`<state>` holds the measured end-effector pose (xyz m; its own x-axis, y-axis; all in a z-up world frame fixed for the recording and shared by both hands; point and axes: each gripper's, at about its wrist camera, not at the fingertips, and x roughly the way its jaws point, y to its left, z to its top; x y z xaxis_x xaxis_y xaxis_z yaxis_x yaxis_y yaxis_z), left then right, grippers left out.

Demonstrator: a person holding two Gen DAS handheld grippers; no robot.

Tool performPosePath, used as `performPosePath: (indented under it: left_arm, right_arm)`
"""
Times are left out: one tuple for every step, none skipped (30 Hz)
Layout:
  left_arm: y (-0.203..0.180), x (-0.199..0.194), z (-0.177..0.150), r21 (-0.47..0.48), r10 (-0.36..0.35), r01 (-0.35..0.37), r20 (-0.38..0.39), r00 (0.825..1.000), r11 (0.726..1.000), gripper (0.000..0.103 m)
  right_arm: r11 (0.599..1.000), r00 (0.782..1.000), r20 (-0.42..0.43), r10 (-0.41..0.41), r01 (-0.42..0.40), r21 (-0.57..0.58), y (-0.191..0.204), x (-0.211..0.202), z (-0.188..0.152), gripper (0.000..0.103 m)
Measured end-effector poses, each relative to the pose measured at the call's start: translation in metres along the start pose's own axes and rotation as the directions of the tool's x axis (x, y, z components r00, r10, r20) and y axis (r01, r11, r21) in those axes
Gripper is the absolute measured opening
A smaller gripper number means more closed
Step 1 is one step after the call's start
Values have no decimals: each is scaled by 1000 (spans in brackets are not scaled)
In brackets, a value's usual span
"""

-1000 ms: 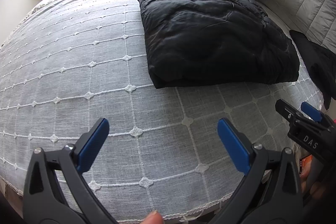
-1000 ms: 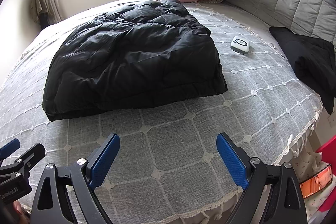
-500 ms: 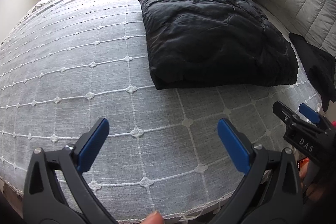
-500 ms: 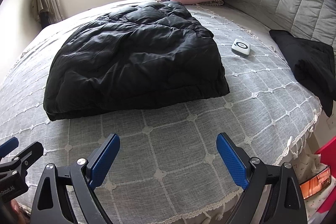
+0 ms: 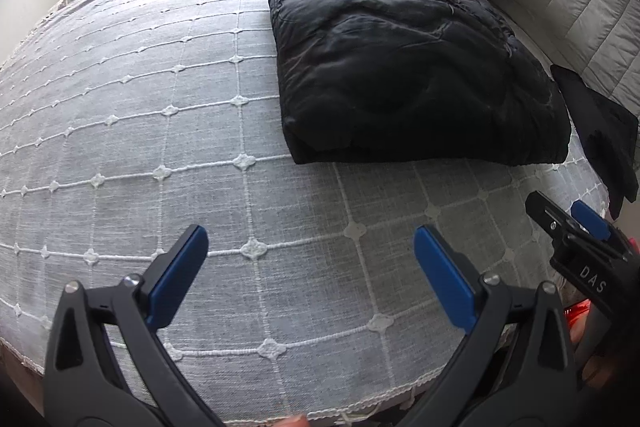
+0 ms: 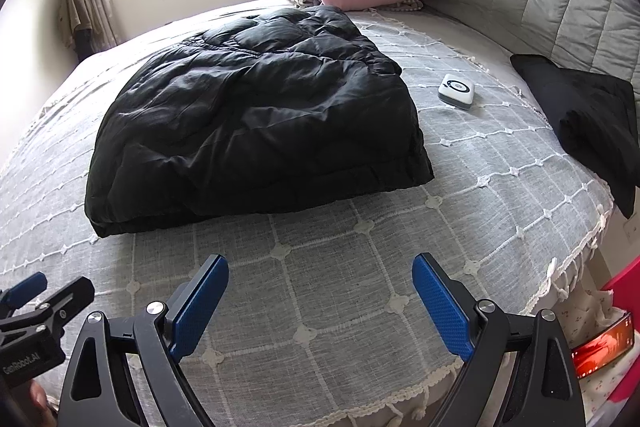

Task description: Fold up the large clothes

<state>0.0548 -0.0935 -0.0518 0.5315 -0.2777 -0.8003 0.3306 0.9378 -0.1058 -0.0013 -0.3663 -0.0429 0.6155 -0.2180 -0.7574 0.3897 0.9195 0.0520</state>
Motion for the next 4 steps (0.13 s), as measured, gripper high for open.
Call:
performPosePath:
  left_arm:
    - [1, 1, 0, -4, -4, 4, -2, 1000, 1000, 102]
    - [2, 1, 0, -7, -5, 5, -3, 1000, 1000, 102]
    - [3, 1, 1, -10, -6, 5, -4, 1000, 1000, 102]
    - [5, 2, 2, -15, -5, 5, -6, 1000, 1000, 102]
  right_arm:
    - [1000, 1000, 0, 2, -2, -2, 2, 0, 0, 94]
    - [1000, 1000, 1, 5, -5, -3, 5, 0, 0, 94]
    - [1000, 1000, 3, 7, -7, -4, 7, 0, 1, 94]
    - [1000, 1000, 7, 9, -9, -2, 9, -1, 1, 94]
